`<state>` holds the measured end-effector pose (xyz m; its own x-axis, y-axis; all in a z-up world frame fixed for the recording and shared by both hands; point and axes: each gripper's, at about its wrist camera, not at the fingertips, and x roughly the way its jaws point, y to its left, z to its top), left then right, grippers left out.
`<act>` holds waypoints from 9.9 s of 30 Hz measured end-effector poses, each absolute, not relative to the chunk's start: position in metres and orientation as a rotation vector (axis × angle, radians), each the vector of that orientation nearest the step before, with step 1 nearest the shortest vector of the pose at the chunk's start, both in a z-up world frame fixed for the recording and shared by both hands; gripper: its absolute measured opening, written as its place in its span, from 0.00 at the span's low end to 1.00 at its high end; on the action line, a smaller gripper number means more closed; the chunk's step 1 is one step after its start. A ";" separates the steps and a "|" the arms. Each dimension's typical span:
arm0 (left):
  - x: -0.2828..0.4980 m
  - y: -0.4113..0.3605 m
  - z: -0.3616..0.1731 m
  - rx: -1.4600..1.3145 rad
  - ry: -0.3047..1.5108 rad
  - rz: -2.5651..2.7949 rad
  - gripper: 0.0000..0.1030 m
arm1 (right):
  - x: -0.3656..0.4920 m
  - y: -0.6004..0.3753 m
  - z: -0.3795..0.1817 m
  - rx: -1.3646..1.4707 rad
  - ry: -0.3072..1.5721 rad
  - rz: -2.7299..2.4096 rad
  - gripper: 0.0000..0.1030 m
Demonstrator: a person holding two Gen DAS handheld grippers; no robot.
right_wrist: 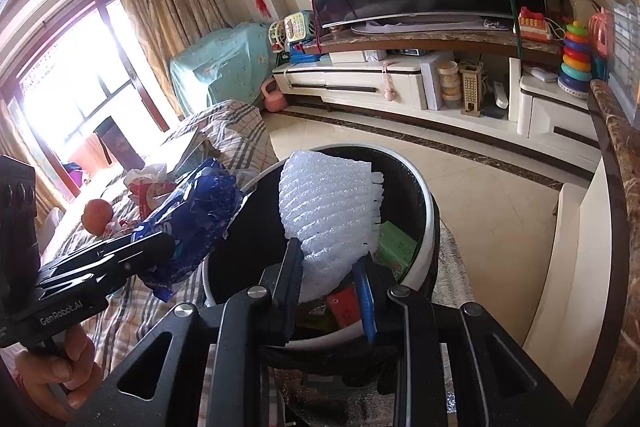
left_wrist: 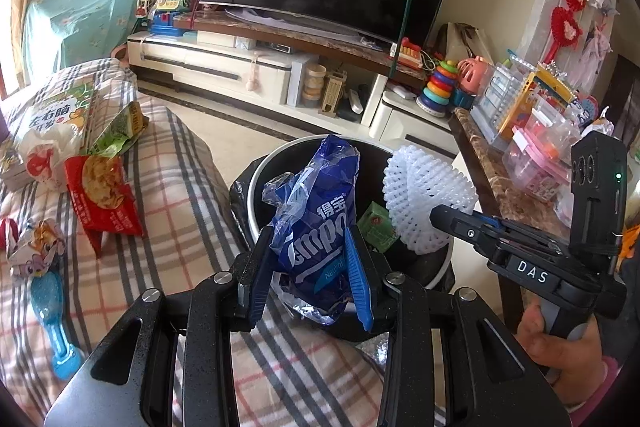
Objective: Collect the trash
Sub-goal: 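Carry the blue chip bag and white foam net over the bin, then open both grippers to drop the bag and foam net into the bin, then move both open grippers back over the bed items, then close the left gripper on the crumpled white paper wrapper while the right gripper grasps the blue plastic brush, then carry the white wrapper and blue brush over the black bin, then open both grippers to drop the wrapper and brush into the bin, then move both open grippers back over the bed items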
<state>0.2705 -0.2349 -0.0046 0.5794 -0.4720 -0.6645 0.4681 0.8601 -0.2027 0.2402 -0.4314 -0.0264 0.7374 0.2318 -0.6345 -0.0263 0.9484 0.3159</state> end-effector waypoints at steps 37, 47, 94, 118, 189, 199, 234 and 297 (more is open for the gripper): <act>0.267 -0.215 -0.011 -0.048 0.811 -0.487 0.66 | 0.239 -0.431 -0.019 0.360 0.727 0.184 0.77; 0.237 -0.146 -0.013 -0.151 0.791 -0.392 0.68 | 0.221 -0.382 -0.010 0.343 0.702 0.266 0.90; 0.211 0.059 -0.059 -0.304 0.841 -0.085 0.70 | 0.259 -0.156 -0.055 0.072 0.859 0.602 0.61; 0.309 -0.008 -0.062 -0.292 0.869 -0.291 0.70 | 0.201 -0.221 -0.072 0.166 0.859 0.348 0.32; 0.221 -0.168 -0.009 -0.108 0.874 -0.582 0.29 | 0.199 -0.374 -0.020 0.288 0.744 0.277 0.20; 0.245 -0.207 -0.005 -0.065 0.873 -0.627 0.29 | 0.220 -0.407 -0.020 0.306 0.747 0.237 0.20; 0.290 -0.258 -0.016 0.019 0.901 -0.637 0.29 | 0.267 -0.439 -0.029 0.315 0.791 0.215 0.20; 0.230 0.000 -0.049 -0.257 0.868 -0.171 0.73 | 0.234 -0.259 -0.026 0.210 0.849 0.438 0.99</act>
